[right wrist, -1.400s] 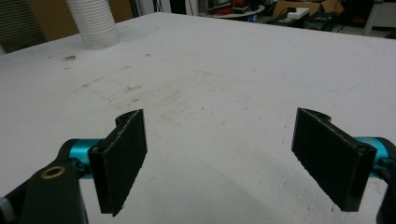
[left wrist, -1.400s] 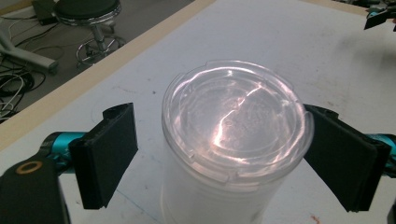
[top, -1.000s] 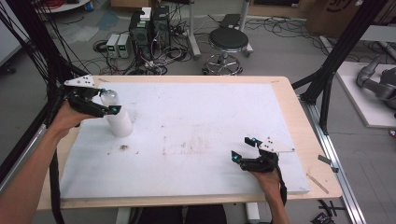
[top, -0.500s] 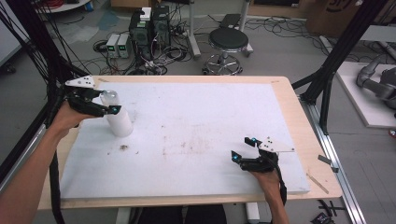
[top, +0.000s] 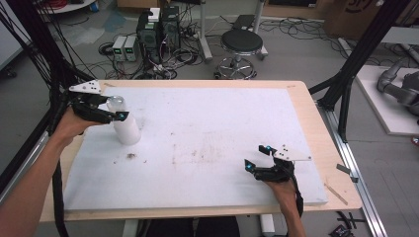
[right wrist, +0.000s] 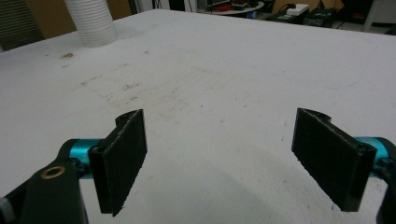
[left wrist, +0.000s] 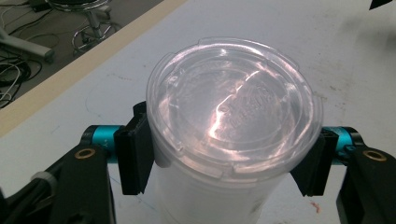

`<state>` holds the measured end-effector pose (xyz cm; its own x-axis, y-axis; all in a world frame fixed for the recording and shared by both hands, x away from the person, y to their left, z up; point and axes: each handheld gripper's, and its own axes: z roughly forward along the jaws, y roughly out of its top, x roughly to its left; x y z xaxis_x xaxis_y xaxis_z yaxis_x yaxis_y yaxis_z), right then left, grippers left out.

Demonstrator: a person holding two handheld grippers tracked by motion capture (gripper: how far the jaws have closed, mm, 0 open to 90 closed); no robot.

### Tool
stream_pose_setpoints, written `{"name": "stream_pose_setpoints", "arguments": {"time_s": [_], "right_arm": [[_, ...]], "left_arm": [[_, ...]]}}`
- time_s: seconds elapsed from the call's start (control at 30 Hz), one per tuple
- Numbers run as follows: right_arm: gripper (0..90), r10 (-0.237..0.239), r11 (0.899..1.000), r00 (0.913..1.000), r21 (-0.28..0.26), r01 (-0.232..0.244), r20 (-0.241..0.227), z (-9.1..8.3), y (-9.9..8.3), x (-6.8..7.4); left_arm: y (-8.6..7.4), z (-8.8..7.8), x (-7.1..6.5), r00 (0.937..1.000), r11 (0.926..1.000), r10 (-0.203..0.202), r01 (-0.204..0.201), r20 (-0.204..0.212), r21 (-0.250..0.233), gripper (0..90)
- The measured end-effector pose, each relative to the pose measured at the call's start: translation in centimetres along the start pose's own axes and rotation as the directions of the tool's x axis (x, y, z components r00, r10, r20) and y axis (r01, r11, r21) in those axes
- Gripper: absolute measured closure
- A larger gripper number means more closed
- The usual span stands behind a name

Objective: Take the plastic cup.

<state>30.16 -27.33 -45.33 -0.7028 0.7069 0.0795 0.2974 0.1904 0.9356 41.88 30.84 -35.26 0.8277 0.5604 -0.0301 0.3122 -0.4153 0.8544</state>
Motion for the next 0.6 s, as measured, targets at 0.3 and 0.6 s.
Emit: {"name": "stream_pose_setpoints", "arguments": {"time_s": [0.3, 0.6], "right_arm": [[17.8, -0.004, 1.000, 1.0000, -0.001, 0.004, 0.004, 0.0, 0.0, 0.0], [17.8, 0.003, 1.000, 1.0000, 0.007, -0.003, 0.004, 0.0, 0.0, 0.0]], "left_arm": [[0.5, -0.3, -0.1, 1.0000, 1.0000, -0.001, 0.001, -0.004, 0.001, 34.9], [4.0, -2.6, -0.5, 0.9997, 0.9996, 0.022, -0.022, -0.008, -0.020, 35.2]]}}
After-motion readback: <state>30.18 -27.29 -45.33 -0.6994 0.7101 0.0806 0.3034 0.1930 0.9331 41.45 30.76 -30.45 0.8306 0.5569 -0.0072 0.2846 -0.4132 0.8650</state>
